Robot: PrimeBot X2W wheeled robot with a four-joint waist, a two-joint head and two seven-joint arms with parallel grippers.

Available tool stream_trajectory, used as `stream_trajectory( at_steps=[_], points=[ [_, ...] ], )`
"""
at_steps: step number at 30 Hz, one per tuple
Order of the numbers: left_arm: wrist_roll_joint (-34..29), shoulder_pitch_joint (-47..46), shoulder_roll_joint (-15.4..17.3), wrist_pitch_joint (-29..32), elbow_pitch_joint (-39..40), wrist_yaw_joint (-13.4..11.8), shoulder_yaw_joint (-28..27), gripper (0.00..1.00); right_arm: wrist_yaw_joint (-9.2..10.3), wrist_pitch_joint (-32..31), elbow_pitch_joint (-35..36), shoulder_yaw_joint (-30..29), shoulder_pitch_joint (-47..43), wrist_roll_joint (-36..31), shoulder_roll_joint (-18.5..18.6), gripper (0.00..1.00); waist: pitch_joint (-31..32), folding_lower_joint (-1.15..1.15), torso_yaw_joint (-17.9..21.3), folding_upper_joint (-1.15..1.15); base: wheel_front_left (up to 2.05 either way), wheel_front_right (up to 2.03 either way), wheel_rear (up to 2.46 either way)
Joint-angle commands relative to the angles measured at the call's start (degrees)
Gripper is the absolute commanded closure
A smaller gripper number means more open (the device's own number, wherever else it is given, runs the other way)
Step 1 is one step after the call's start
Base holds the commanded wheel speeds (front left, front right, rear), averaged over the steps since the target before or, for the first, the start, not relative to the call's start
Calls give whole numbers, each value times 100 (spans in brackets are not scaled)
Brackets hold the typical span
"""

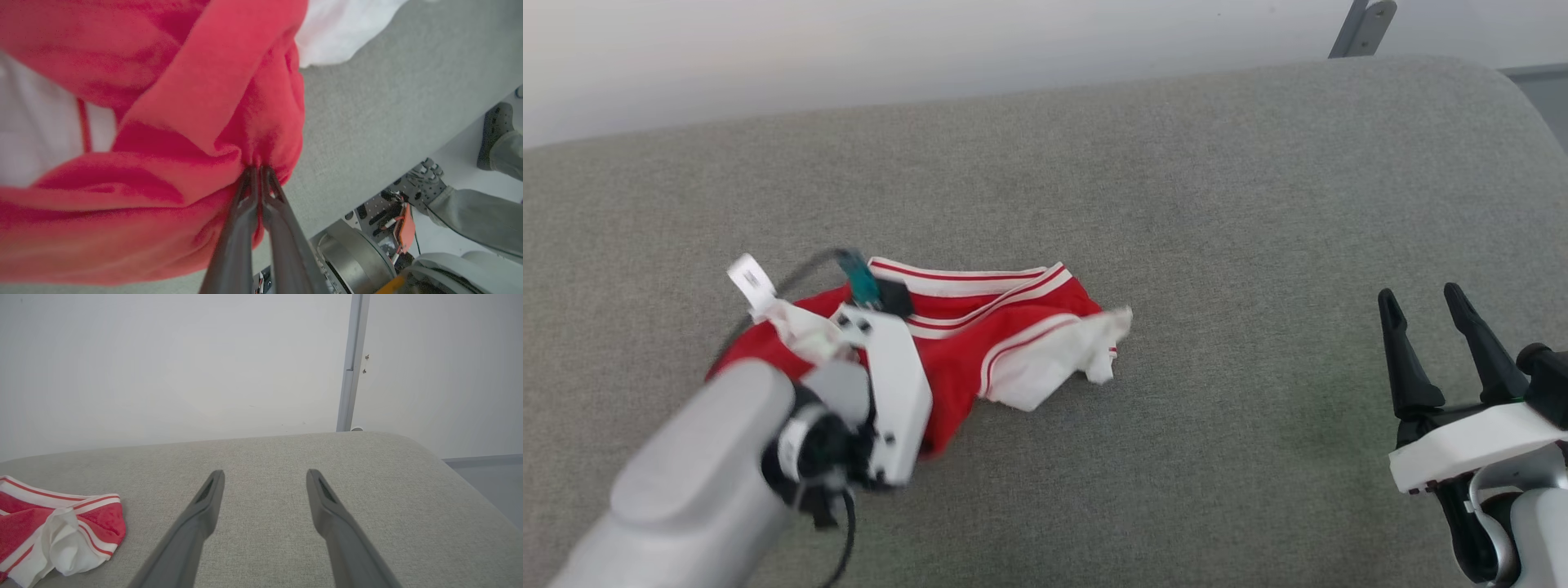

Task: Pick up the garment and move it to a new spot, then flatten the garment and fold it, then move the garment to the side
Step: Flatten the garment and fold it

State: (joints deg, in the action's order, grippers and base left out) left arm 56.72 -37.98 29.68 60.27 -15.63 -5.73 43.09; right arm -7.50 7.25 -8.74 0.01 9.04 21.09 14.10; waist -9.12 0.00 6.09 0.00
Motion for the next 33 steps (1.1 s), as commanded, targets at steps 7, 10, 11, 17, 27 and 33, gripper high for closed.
stream_trajectory(
  at_steps=[7, 10, 11, 17, 27, 33],
  points=[
    [-76, 781, -41, -293, 298, -194, 219, 100, 2, 4, 40, 23, 47, 35, -37, 0, -144, 0, 41, 0, 0, 0, 0],
    [-34, 816, -81, -477, 239, -244, 107, 0, 2, 7, 20, 27, 72, 55, -27, 0, -151, 0, 37, 0, 0, 0, 0],
    [10, 785, -70, -483, 253, -245, 55, 0, 2, 9, 17, 26, 75, 52, -11, 0, -138, 0, 31, 0, 0, 0, 0],
    [69, 390, 186, -384, 650, -397, -265, 0, 2, 49, 68, -7, 20, 24, -2, 0, -21, 0, -4, 0, 0, 0, 0],
    [-371, -333, 861, -180, 649, -634, -538, 0, 2, 13, 179, 61, -84, -40, -114, 0, 164, 0, 20, 0, 0, 0, 0],
    [-600, -411, 1001, -381, -83, -368, -432, 0, 2, -23, 223, 88, -82, -15, -87, 0, 110, 0, 86, 0, 0, 0, 0]
  ],
)
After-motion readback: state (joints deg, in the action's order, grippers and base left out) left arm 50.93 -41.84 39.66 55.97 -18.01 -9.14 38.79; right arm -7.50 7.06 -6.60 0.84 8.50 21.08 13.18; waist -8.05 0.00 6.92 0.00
